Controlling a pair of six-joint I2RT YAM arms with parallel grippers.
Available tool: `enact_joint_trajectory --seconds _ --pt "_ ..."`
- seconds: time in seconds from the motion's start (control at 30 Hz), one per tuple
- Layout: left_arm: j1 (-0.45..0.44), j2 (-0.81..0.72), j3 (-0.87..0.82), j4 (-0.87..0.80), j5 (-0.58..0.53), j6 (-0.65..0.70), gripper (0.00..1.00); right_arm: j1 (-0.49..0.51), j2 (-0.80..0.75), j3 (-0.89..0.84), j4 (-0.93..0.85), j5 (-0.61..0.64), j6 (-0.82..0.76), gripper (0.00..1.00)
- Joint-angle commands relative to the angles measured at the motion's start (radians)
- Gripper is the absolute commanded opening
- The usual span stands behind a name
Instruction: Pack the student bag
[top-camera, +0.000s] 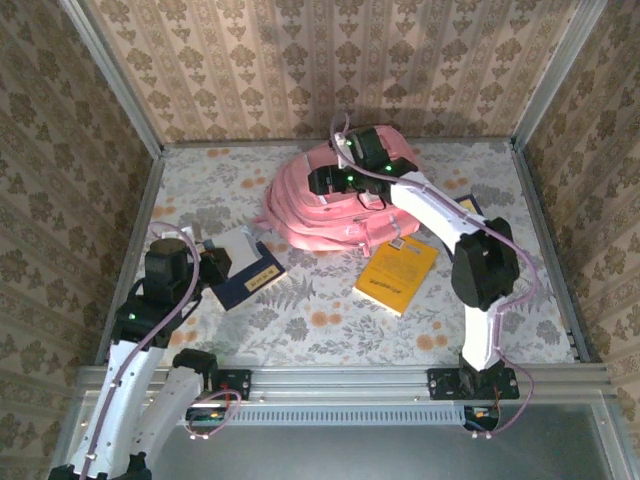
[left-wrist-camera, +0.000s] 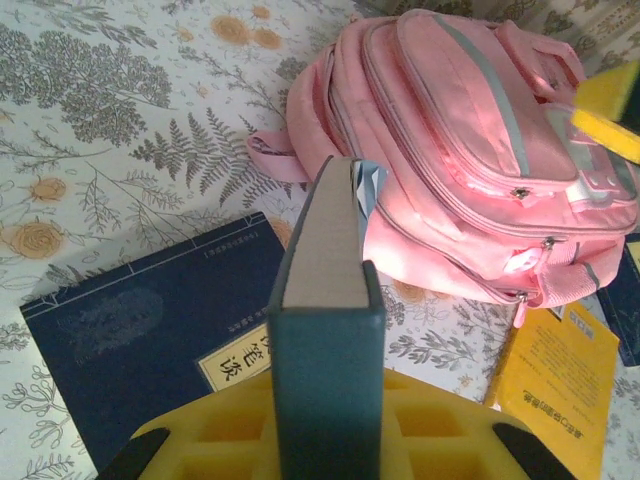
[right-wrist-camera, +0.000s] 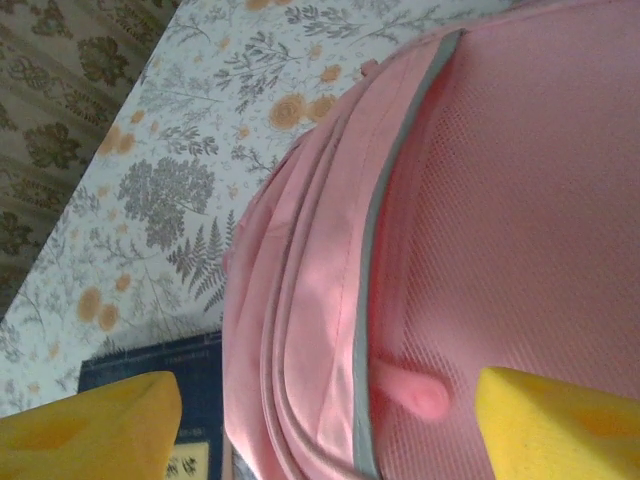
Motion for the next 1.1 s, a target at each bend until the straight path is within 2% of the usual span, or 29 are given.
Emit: enact_joint_trajectory --seconds 0.0,0.23,0.7,1.07 --pt "-0.009 -0.018 0.022 0.047 -0.032 0.050 0.00 -0.002 0.082 0.115 -0.001 -0.087 0.022 0.72" --pt "-0.011 -0.017 -0.004 0.078 -0.039 0.063 0.00 -0.001 0.251 0.293 -0.070 -0.141 0.054 0.53" --pt "-0.013 -0.004 -0.003 0.095 -0.037 0.067 0.00 -0.001 0.312 0.338 -0.101 -0.169 0.086 0.47" --pt "-0.013 -0.003 0.016 0.086 -0.032 0.062 0.00 0.001 0.343 0.332 -0.145 -0.188 0.082 0.34"
